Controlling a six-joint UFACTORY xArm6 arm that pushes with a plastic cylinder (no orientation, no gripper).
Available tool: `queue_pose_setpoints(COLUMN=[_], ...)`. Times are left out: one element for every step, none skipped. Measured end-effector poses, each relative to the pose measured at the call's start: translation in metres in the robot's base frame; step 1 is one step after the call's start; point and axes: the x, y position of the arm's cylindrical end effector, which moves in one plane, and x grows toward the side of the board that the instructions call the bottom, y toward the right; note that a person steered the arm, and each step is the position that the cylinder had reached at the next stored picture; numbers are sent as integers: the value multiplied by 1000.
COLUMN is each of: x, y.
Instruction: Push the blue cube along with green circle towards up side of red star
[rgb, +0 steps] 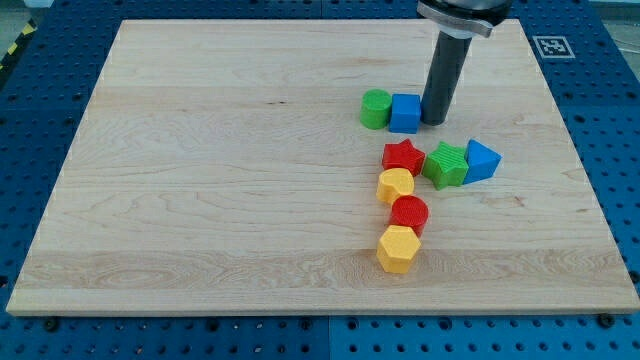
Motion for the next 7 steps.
queue_pose_setpoints(x=[2, 29, 76, 111, 135, 149, 149], y=[22, 84, 133, 161, 137, 107, 67])
